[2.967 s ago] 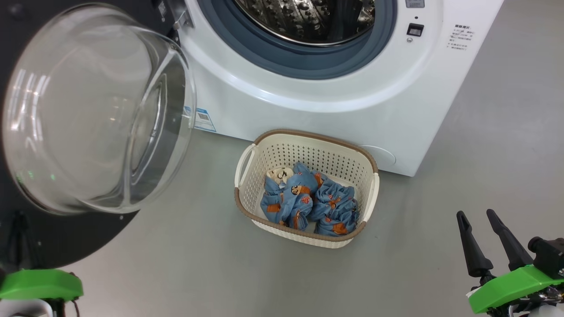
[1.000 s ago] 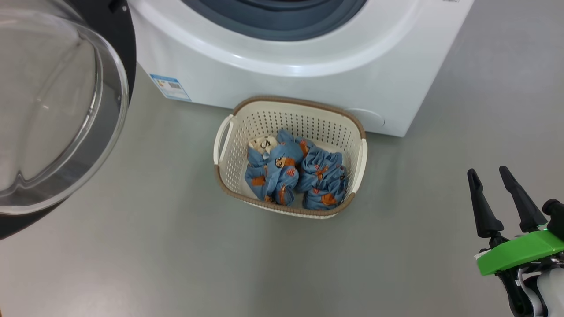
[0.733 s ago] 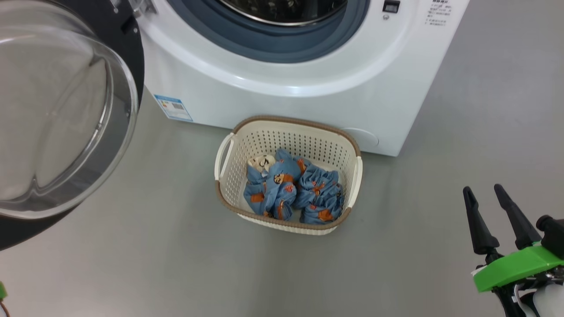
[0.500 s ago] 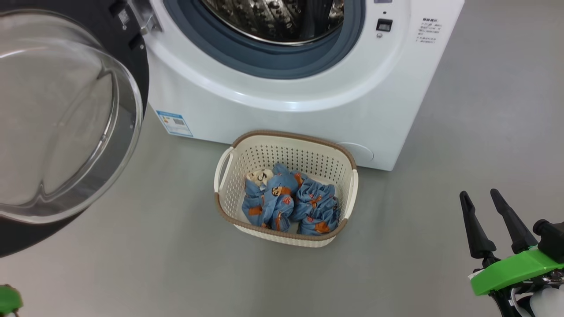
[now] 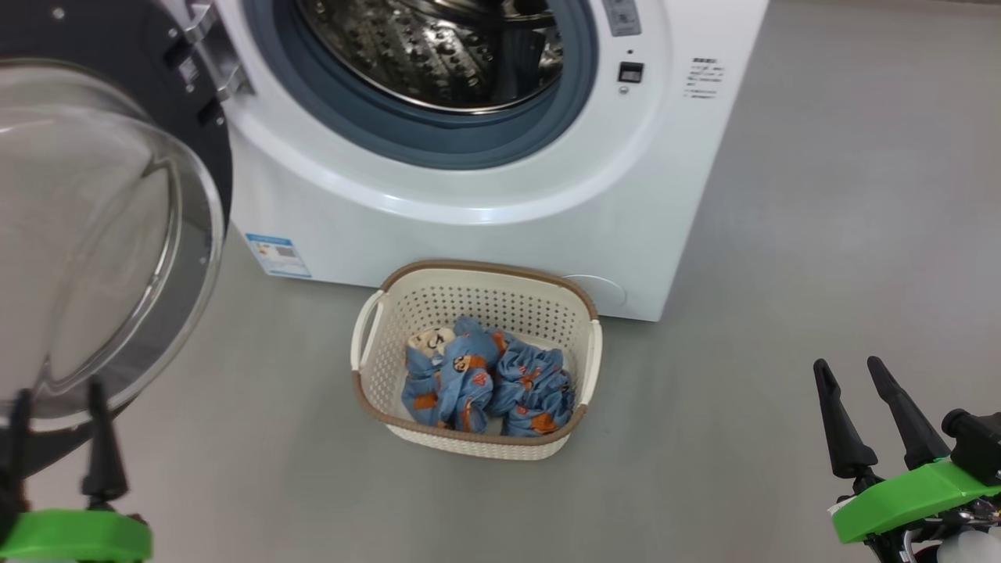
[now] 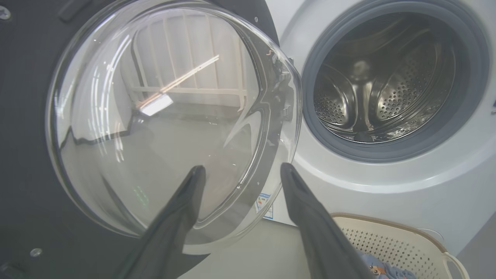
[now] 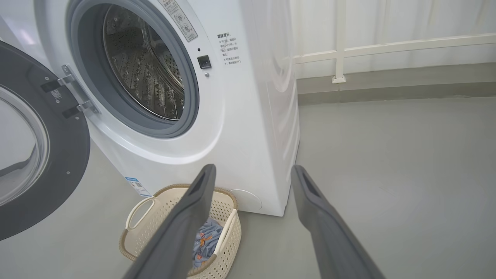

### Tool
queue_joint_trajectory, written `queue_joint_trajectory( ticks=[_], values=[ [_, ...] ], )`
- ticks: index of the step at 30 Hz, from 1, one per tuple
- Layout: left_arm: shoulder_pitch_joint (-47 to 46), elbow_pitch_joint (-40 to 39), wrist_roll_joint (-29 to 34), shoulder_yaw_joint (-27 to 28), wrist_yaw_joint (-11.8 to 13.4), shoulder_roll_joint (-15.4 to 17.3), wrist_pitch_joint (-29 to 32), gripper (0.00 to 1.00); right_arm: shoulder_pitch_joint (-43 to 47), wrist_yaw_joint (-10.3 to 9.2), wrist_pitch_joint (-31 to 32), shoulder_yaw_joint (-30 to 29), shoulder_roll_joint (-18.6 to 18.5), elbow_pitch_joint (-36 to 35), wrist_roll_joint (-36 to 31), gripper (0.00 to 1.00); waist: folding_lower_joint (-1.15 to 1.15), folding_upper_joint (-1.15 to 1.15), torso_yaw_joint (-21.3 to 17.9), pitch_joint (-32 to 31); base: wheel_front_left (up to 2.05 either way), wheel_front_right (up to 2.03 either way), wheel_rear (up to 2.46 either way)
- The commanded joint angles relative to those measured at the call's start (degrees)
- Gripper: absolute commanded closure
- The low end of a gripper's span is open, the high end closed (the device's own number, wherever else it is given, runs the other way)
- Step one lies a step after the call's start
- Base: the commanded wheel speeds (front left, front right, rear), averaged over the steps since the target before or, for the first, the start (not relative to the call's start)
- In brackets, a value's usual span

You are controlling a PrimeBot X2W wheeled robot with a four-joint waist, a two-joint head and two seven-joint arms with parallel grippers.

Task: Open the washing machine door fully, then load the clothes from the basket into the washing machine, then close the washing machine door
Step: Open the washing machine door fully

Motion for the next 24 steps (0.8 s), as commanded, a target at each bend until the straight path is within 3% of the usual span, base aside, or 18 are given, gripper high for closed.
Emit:
queue_joint_trajectory(
  ticks=[1,24],
  values=[
    [0.4,-2.2,-1.1,0.4,0.1,1.7,-0.4,0.00,0.6,0.33,-0.7,1.0,-0.8,-1.3,0.7,0.00,0.00,0.00,-1.2,-0.4,0.00,0.00,0.00],
    [3.1,-8.5,-2.7,-10.9,0.0,-0.3,-0.4,0.00,1.1,0.33,-0.7,-0.2,0.4,-1.7,0.3,0.00,0.00,0.00,-11.8,-0.2,0.00,0.00,0.00]
  ],
)
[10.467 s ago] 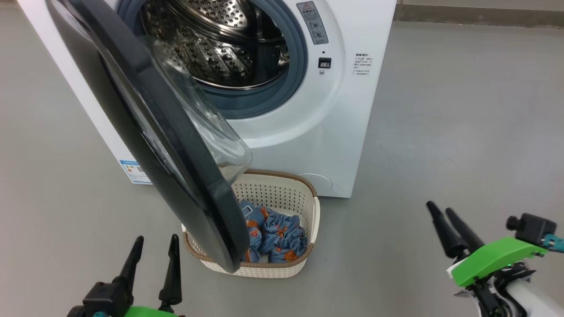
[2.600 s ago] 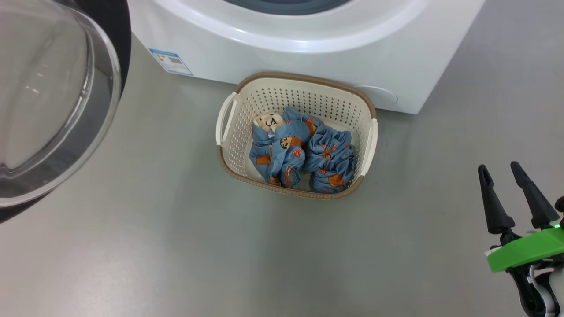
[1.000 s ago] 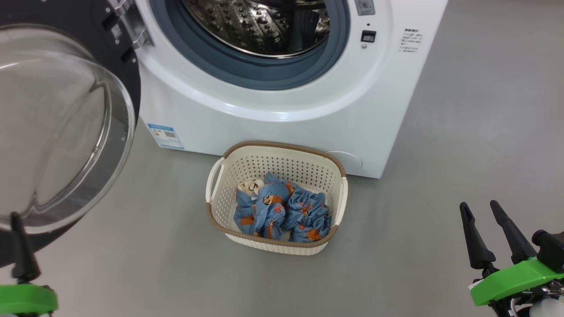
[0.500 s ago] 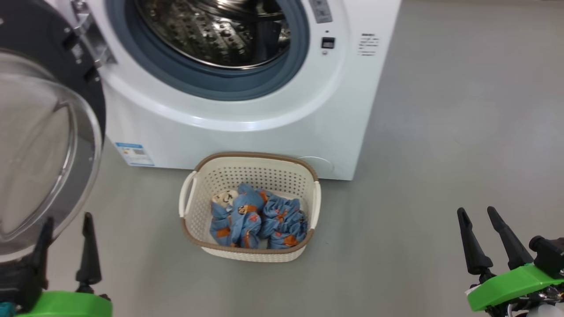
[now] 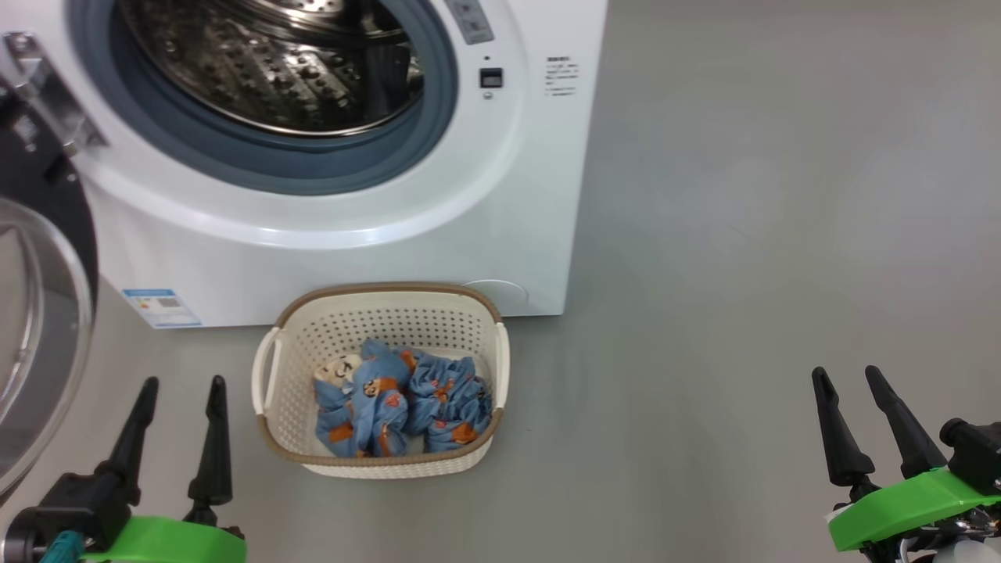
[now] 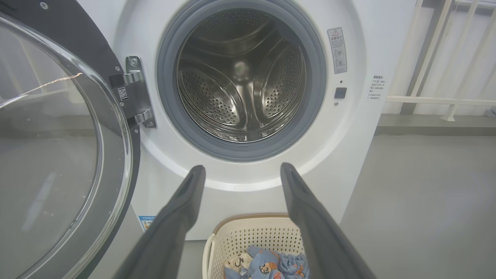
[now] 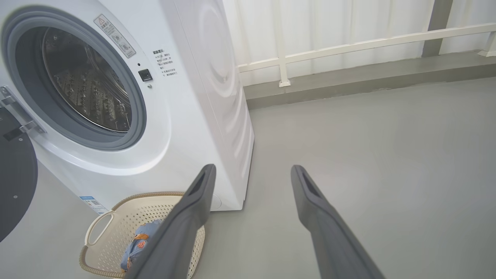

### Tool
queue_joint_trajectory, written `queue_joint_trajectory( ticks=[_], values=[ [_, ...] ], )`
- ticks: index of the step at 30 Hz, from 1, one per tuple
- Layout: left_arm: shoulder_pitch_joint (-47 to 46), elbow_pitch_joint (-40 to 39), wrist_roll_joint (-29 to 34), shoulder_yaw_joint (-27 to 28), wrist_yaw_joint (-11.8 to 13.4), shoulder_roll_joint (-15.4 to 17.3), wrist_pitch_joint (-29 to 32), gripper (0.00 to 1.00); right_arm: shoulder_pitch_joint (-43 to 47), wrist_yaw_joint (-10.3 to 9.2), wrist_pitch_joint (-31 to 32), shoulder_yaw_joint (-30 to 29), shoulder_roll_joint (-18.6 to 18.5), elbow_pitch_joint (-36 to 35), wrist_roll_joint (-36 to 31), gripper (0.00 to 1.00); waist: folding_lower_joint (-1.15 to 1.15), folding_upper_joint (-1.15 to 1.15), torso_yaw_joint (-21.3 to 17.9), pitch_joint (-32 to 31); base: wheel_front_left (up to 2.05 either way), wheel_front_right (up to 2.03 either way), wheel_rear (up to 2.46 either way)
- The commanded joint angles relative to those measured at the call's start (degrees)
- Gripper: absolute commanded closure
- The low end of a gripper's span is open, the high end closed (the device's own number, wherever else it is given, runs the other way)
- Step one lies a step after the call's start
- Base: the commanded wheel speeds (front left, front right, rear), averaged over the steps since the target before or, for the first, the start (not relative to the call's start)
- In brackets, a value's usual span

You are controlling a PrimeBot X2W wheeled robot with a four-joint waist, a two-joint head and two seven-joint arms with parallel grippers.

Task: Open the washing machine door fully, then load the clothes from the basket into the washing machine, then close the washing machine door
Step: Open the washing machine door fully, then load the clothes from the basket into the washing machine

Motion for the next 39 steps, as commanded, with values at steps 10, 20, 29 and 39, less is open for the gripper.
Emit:
queue_joint_trajectory(
  ticks=[10,20,29,39],
  values=[
    [-2.6,-1.3,-1.7,-2.3,0.0,1.5,-0.4,0.00,-0.5,0.32,-0.7,-0.1,-0.1,-1.6,0.2,0.00,0.00,0.00,-3.8,1.3,0.00,0.00,0.00],
    [-3.2,-1.0,-2.8,-3.1,0.0,1.6,-0.4,0.00,-0.8,0.32,-0.7,-0.5,0.2,-1.6,0.1,0.00,0.00,0.00,-4.1,1.7,0.00,0.00,0.00],
    [-3.3,-0.7,-3.5,-3.0,0.0,1.3,-0.4,0.00,-0.9,0.32,-0.7,-0.7,0.2,-1.7,0.0,0.00,0.00,0.00,-3.6,1.8,0.00,0.00,0.00],
    [-3.8,-0.4,-4.5,-4.3,0.0,1.9,-0.4,0.00,-1.3,0.32,-0.7,-0.6,0.3,-1.9,0.1,0.00,0.00,0.00,-3.4,2.4,0.16,-0.47,0.31]
  ],
)
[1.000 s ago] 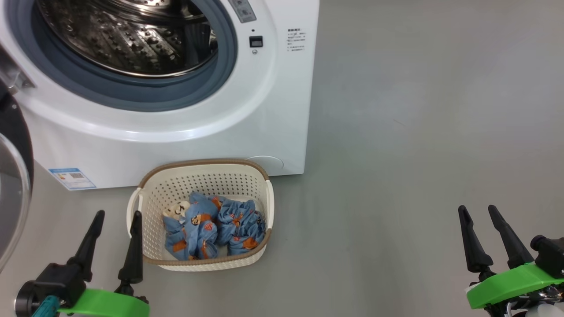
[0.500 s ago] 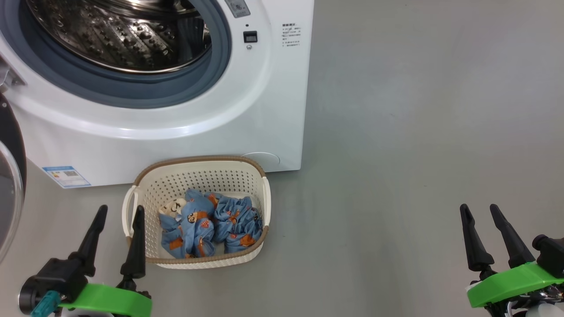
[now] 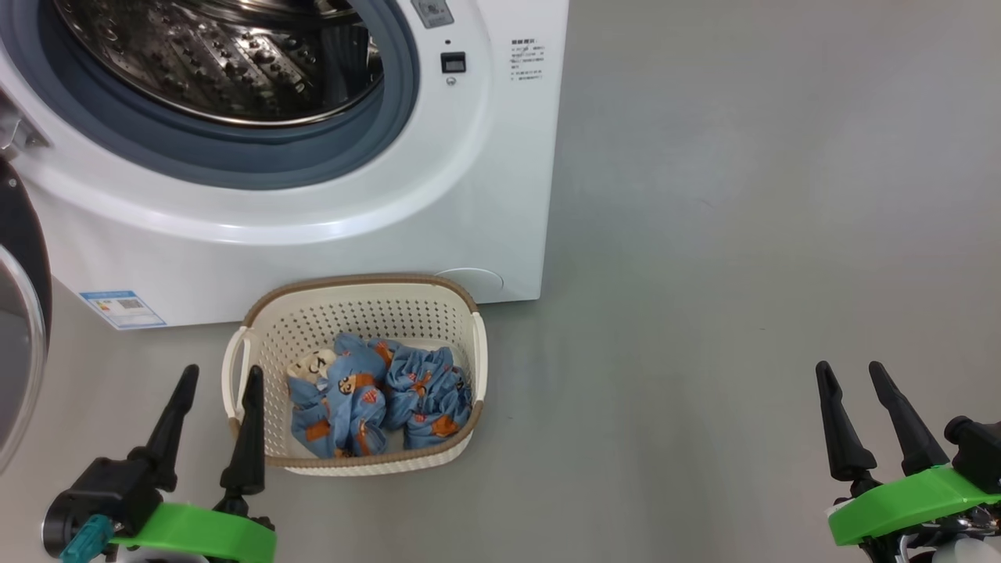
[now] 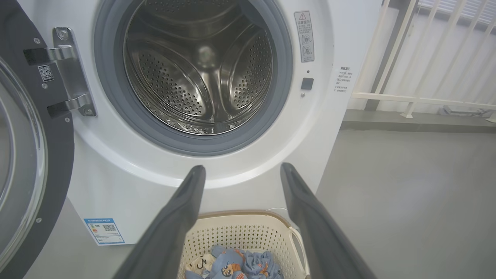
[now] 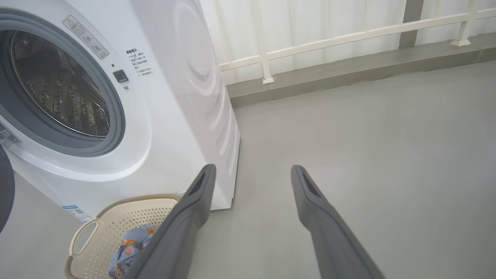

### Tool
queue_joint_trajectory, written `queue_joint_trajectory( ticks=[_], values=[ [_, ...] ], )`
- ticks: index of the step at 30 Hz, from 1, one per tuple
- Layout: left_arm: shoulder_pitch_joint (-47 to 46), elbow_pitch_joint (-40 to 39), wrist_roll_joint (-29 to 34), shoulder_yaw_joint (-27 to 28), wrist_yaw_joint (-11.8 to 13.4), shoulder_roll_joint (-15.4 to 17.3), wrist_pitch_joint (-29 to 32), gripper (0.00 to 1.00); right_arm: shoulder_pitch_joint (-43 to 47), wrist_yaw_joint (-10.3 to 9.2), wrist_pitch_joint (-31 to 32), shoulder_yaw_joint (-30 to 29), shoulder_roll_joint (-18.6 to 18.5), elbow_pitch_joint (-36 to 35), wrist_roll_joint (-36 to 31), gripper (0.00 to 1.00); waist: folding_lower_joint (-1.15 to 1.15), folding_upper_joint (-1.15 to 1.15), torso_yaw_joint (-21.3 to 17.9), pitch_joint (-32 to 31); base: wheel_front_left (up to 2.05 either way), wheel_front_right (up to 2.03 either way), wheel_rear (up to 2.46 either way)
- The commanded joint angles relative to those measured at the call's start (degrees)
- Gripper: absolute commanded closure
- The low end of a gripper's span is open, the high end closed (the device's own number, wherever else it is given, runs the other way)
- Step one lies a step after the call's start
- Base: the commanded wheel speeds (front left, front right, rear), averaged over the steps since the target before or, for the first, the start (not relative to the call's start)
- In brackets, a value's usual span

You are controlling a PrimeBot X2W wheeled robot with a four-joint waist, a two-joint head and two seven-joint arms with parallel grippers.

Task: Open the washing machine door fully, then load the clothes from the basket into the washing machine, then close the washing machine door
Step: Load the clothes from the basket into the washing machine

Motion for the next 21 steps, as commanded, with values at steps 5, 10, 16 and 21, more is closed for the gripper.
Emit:
queue_joint_trajectory(
  ticks=[5,10,16,21],
  values=[
    [-2.6,-1.3,-0.5,1.4,0.0,1.7,-0.4,0.00,-1.4,0.32,-0.7,1.1,-0.9,-1.4,0.0,0.00,0.00,0.00,0.1,0.4,0.76,-1.46,0.70],
    [-3.0,-1.5,-0.7,1.3,0.0,1.7,-0.4,0.00,-1.6,0.32,-0.7,1.3,-0.8,-1.4,0.0,0.00,0.00,0.00,0.2,0.8,0.87,-1.52,0.65],
    [-3.4,-1.8,-0.7,1.2,0.0,1.4,-0.4,0.00,-2.0,0.32,-0.7,1.2,-0.8,-1.4,0.1,0.00,0.00,0.00,0.6,1.5,0.71,-0.85,0.14],
    [-3.3,-1.6,-0.6,1.0,0.0,1.0,-0.4,0.00,-2.3,0.32,-0.7,1.3,-0.8,-1.5,0.0,0.00,0.00,0.00,0.9,1.8,0.10,-0.10,0.00]
  ],
)
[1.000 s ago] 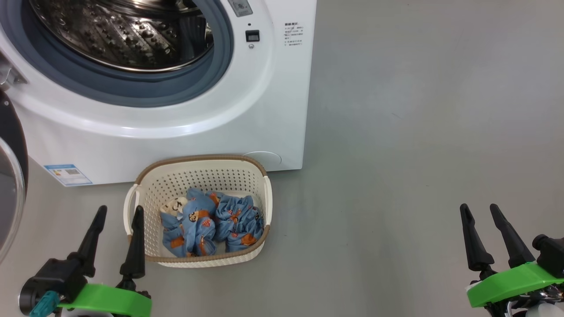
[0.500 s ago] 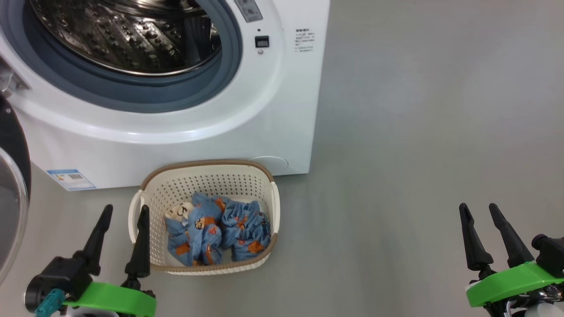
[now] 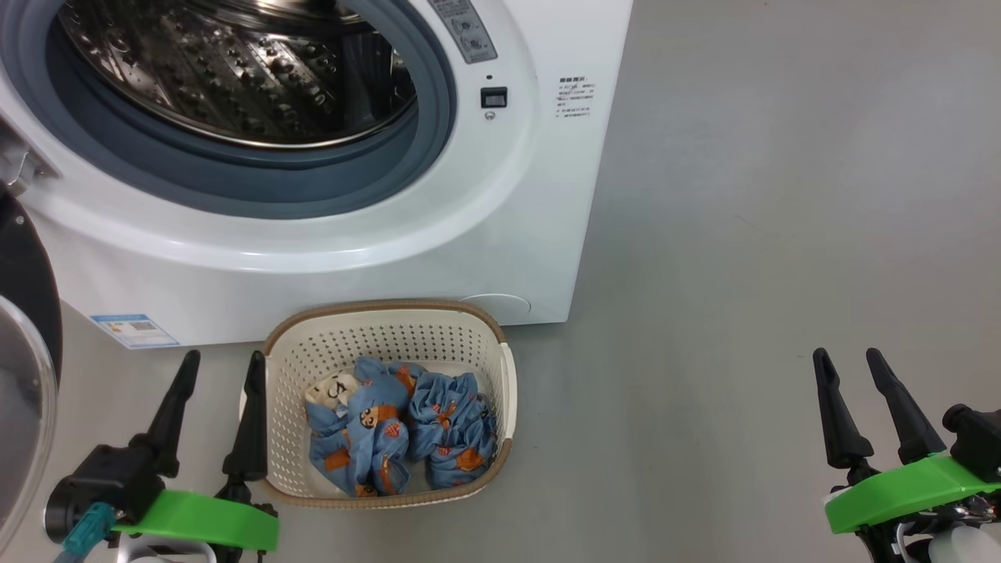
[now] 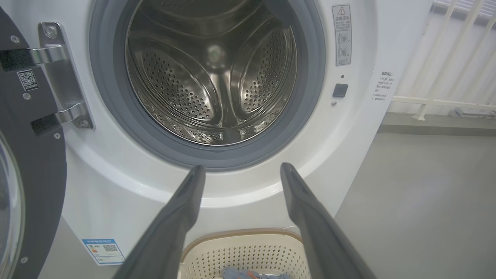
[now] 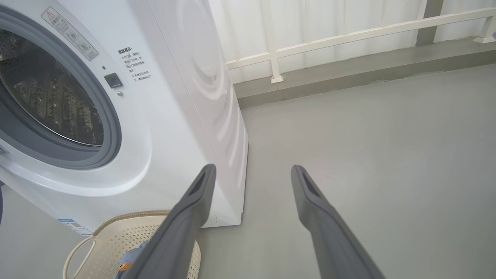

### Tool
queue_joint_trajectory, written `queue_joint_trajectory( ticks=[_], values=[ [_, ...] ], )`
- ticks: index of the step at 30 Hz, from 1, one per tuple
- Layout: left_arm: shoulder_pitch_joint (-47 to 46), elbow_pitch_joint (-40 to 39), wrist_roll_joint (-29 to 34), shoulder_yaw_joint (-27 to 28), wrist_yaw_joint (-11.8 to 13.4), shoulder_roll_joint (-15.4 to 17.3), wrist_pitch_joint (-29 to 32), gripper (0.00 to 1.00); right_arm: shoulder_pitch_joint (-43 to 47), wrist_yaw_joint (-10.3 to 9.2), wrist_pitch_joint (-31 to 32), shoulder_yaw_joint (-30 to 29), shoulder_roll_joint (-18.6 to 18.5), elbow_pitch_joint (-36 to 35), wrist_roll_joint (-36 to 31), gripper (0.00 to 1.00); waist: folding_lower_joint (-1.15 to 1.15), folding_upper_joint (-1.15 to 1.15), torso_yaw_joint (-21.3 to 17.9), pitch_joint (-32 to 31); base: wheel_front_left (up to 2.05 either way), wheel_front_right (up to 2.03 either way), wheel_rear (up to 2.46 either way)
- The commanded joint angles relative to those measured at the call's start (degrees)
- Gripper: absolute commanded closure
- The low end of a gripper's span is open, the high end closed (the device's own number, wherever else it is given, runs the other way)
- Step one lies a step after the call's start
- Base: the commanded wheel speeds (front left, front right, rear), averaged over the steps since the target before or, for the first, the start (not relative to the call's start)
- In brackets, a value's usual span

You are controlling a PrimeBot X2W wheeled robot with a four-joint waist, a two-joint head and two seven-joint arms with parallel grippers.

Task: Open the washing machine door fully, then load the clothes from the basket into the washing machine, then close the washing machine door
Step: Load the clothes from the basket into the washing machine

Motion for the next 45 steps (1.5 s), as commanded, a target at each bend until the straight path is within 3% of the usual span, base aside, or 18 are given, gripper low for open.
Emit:
queue_joint_trajectory(
  ticks=[1,17,28,38,45],
  values=[
    [-1.9,-1.2,-0.4,1.5,0.0,0.9,-0.4,0.00,-1.0,0.32,-0.7,1.3,-1.0,-1.3,0.1,0.00,0.00,0.00,0.1,0.1,0.00,0.00,0.00],
    [-1.9,0.8,-1.7,0.7,0.0,0.5,-0.4,0.00,-2.0,0.32,-0.7,2.4,-0.6,-1.3,0.0,0.00,0.00,0.00,-0.8,1.1,0.00,0.00,0.00],
    [-4.0,8.0,-2.0,-0.8,0.0,-0.1,-0.4,0.00,-4.0,0.32,-0.7,2.8,0.3,-2.1,-0.1,0.00,0.00,0.00,-2.2,5.3,0.00,0.00,0.00],
    [-12.4,21.1,-2.5,-4.2,0.0,0.7,-0.4,0.00,-7.7,0.32,-0.7,2.3,2.0,-3.1,-0.4,0.00,0.00,0.00,-3.0,14.1,0.00,0.00,0.00],
    [-23.9,38.9,-3.7,-10.4,0.0,1.5,-0.1,0.00,-12.1,0.32,-0.7,2.3,3.4,-4.0,-1.0,0.00,0.00,0.00,-3.5,21.4,0.00,0.00,0.00]
  ],
)
